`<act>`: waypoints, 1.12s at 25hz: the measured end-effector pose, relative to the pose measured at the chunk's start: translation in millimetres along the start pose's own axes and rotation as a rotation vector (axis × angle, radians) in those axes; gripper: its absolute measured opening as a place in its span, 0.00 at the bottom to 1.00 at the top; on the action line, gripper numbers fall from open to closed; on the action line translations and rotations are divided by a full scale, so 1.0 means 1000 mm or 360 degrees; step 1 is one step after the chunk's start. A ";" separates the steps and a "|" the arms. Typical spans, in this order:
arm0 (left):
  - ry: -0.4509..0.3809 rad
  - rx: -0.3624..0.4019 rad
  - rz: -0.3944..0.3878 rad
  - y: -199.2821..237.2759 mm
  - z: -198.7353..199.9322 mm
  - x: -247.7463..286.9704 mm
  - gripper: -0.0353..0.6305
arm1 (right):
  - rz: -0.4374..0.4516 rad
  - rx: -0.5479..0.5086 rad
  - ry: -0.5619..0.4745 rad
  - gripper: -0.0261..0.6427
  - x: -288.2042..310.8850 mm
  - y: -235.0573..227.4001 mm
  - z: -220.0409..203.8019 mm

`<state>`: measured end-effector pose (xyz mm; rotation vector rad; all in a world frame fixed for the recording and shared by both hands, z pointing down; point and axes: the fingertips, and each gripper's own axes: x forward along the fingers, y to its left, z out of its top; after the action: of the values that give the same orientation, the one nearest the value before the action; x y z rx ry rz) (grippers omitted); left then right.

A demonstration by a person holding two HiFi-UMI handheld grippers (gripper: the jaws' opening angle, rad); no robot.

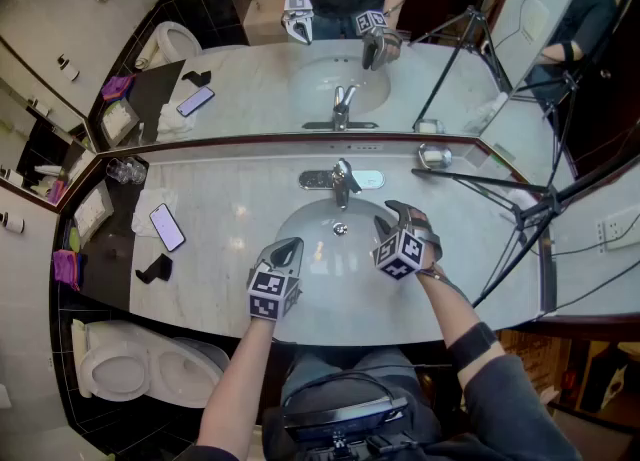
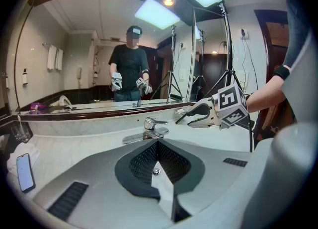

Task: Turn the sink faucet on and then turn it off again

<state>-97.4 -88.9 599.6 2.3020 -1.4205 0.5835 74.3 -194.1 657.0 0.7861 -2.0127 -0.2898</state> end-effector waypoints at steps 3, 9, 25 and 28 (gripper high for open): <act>-0.0009 0.0032 0.0024 0.012 -0.002 0.009 0.03 | -0.0067 -0.0280 -0.0012 0.34 0.022 -0.008 0.014; 0.0012 0.0025 0.0026 0.016 -0.004 0.023 0.03 | -0.0053 -0.0595 -0.0020 0.37 0.069 -0.010 0.030; 0.0037 -0.0045 0.0048 0.031 -0.022 0.026 0.03 | -0.0071 -0.0755 -0.0034 0.34 0.112 -0.020 0.064; 0.0034 -0.0063 0.0065 0.034 -0.025 0.029 0.03 | -0.0077 -0.0765 -0.0039 0.34 0.114 -0.020 0.066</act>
<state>-120.5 -112.2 639.6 2.2344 -1.4590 0.5845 -14.4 -288.6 689.2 0.5254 -1.8395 -0.7798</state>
